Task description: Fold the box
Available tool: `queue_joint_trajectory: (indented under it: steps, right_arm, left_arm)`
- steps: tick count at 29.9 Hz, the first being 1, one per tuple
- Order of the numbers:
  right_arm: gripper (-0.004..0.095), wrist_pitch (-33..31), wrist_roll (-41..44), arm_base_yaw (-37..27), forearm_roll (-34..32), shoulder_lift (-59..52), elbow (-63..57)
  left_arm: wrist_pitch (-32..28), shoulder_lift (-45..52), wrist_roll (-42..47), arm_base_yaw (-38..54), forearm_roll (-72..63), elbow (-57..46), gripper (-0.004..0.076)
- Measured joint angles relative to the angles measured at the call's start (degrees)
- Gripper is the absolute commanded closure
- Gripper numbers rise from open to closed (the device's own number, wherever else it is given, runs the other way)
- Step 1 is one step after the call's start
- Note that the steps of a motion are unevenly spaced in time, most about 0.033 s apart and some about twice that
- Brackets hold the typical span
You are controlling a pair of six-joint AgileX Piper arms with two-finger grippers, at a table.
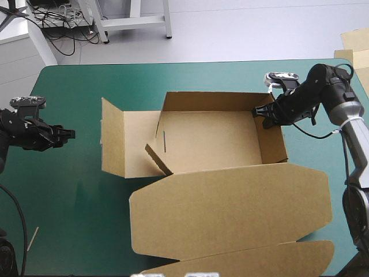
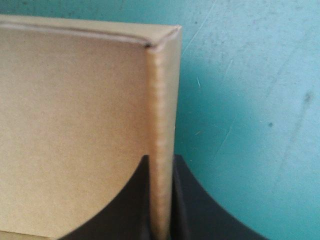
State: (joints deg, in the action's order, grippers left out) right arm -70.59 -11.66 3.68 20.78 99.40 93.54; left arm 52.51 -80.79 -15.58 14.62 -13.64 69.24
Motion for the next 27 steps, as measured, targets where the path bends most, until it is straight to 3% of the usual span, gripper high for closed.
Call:
queue_joint_trajectory:
  steps: [10,16,21,27]
  right_arm:
    - [0.0928,0.05,-4.21,-4.01,6.16,-1.45,0.0]
    - [0.0926,0.0,-6.44,-4.01,10.65,-1.45,0.0]
    - [0.0927,0.0,-8.74,-4.01,17.18,-0.64,0.0]
    - [0.0926,0.23,-8.82,-3.9,18.22,0.89,0.0]
  left_arm:
    - [1.27,-2.56,-0.3,0.0,-22.86,-0.04,0.0131]
    - [7.71,-4.65,-7.79,-0.27,-38.16,-0.04,0.0131]
    - [13.46,-4.86,-10.19,-2.5,-42.46,-0.04,0.0131]
    - [16.79,-4.86,-11.32,-3.56,-42.95,-0.04,0.0132]
